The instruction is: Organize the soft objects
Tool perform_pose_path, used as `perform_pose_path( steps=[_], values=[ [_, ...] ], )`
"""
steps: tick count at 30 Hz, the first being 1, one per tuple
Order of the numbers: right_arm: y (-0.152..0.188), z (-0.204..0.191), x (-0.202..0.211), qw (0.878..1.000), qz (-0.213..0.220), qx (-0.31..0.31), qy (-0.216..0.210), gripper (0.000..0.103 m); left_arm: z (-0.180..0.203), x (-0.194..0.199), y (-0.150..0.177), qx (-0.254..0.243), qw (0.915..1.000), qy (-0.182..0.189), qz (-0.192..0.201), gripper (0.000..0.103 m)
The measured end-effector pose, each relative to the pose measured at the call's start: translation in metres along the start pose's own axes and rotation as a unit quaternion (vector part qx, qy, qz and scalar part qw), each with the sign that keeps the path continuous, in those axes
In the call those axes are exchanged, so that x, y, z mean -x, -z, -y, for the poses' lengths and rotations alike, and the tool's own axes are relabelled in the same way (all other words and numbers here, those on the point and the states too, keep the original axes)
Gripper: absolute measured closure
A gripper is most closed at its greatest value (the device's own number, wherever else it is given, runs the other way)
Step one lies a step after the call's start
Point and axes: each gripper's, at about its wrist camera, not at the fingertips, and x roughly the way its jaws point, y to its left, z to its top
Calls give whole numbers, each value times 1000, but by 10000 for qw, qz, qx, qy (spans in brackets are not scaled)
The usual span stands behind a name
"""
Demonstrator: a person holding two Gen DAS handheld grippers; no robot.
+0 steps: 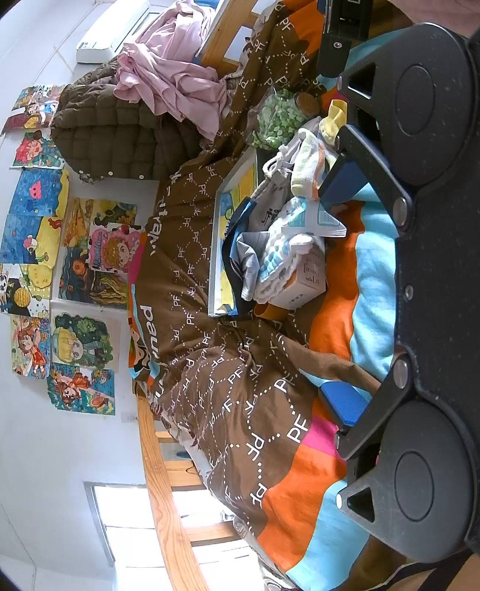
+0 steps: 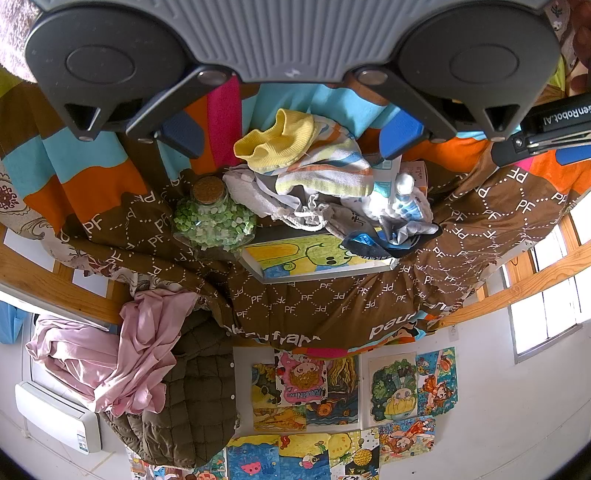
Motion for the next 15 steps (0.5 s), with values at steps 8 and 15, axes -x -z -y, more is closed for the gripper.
perform_pose_path(
  steps=[8,15],
  values=[
    [0,0,0,10000,-4,0,1,0,-1,0,0,3,10000,6,-5,1],
    [-1,0,0,10000,-5,-3,-1,0,-1,0,0,10,10000,13,-1,1]
  ],
)
